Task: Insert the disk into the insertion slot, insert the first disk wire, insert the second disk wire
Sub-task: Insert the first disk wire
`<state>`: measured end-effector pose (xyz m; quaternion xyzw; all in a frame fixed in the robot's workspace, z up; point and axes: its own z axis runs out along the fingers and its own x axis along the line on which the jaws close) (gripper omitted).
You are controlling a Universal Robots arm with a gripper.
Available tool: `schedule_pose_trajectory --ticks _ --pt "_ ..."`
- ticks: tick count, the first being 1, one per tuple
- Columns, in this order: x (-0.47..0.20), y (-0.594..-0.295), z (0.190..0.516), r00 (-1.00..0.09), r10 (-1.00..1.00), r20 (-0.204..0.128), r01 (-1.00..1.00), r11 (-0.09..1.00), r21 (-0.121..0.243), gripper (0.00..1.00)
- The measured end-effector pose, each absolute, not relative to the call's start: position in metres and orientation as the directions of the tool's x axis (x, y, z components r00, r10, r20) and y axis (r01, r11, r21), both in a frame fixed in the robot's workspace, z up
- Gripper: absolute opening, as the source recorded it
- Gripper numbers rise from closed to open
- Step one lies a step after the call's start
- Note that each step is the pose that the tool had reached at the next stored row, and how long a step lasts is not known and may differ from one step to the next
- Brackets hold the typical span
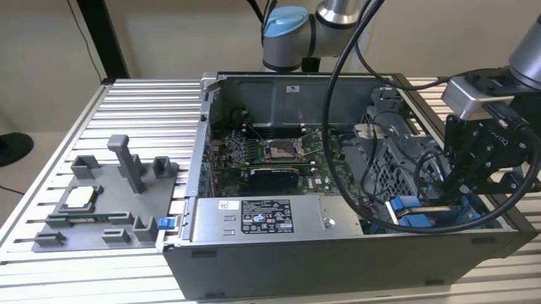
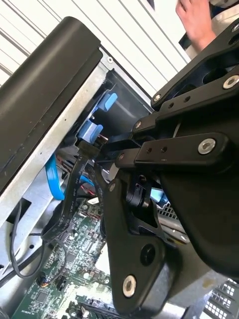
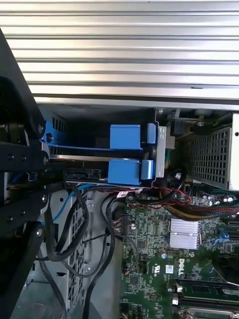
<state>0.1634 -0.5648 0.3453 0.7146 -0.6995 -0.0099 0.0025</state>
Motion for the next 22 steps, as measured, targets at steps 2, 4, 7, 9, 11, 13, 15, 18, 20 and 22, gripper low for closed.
schedule_pose_trajectory --ticks 2,4,7,9,11,13,15,18,20,22 --pt "0.1634 -0.5648 0.3452 0.021 -1.000 -0.011 -1.000 -0.021 0.016 0.00" --pt "0.1633 -0.5648 0.3452 0.021 -1.000 -0.011 -1.000 -0.021 0.016 0.00" --pt "0.1633 -0.5646 0.3452 0.021 -1.000 -0.011 -1.000 -0.021 0.016 0.00" --pt "0.1633 -0.5644 0.3448 0.021 -1.000 -0.011 -1.000 -0.021 0.016 0.00" --pt "0.1633 -0.5643 0.3445 0.021 -1.000 -0.011 -1.000 -0.021 0.015 0.00" --pt "0.1633 -0.5642 0.3440 0.021 -1.000 -0.011 -1.000 -0.021 0.015 0.00" --pt "0.1633 -0.5642 0.3433 0.021 -1.000 -0.011 -1.000 -0.021 0.014 0.00" --pt "0.1633 -0.5641 0.3423 0.021 -1.000 -0.010 -1.000 -0.021 0.013 0.00" --pt "0.1633 -0.5641 0.3416 0.020 -1.000 -0.011 -1.000 -0.020 0.013 0.00" --pt "0.1633 -0.5641 0.3408 0.020 -1.000 -0.011 -1.000 -0.020 0.012 0.00"
